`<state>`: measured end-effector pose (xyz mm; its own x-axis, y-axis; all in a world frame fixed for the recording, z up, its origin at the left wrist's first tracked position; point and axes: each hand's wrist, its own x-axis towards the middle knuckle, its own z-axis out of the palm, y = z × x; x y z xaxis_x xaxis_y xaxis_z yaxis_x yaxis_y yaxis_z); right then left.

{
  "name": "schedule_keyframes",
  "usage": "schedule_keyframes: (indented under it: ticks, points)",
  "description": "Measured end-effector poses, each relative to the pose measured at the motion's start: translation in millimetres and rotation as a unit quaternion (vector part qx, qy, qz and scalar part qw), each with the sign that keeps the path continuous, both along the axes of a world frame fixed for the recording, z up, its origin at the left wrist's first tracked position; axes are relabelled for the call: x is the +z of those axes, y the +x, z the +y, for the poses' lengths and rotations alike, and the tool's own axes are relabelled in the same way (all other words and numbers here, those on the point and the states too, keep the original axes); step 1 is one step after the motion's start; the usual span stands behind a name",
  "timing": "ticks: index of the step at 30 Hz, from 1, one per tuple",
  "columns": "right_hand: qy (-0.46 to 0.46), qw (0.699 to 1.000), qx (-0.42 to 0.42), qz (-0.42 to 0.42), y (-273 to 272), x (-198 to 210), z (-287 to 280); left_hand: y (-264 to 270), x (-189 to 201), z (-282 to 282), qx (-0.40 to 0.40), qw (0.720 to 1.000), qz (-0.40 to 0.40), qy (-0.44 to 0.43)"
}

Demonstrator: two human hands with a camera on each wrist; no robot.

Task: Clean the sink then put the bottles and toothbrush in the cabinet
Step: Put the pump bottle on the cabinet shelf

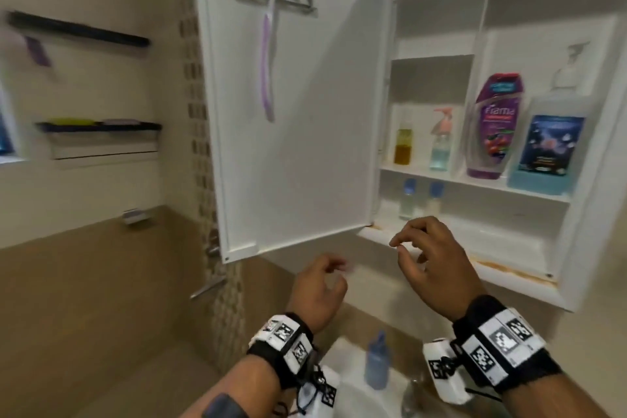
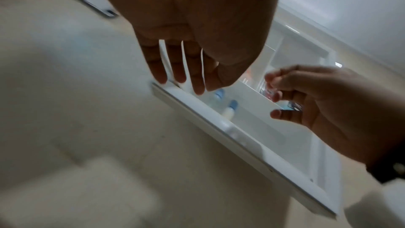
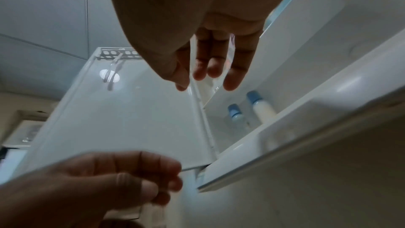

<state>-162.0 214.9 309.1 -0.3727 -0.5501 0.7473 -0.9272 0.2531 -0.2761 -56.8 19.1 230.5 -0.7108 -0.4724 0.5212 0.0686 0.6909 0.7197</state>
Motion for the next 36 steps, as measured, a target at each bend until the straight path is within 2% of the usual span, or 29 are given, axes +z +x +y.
schedule_keyframes:
  ticks: [4,7,9,12,15,22,27,30,36]
  points:
    - [0.006,0.994,0.102,-0.031,30.3,-6.7,-47.0,68.8,6.7,-57.1,0.099,0.972,0.044,0.207]
    - [0.01,0.987,0.152,-0.05,57.0,-12.3,-80.9,116.3,21.4,-82.6,0.121,0.957,0.082,0.251]
    - [0.007,0.981,0.18,-0.07,76.9,-13.4,-97.7,139.3,31.1,-86.8,0.12,0.966,0.075,0.215]
    - [0.016,0.974,0.207,-0.088,99.3,-10.5,-114.2,158.5,39.6,-83.9,0.116,0.983,0.019,0.144]
    - [0.021,0.977,0.198,-0.08,109.6,-2.5,-124.4,165.8,40.1,-81.6,0.102,0.987,0.0,0.122]
    - [-0.021,0.981,0.15,-0.119,117.9,11.4,-127.4,168.2,29.9,-88.9,0.035,0.99,0.024,0.133]
    - [-0.065,0.98,0.107,-0.154,130.9,14.6,-99.0,158.6,35.3,-69.9,-0.06,0.995,0.066,0.048]
    - [-0.08,0.983,0.066,-0.151,137.9,12.8,-70.5,140.9,33.1,-48.7,-0.126,0.984,0.117,-0.054]
    - [-0.158,0.974,-0.019,-0.159,146.3,9.0,8.7,91.2,29.1,6.5,-0.243,0.945,0.183,-0.12]
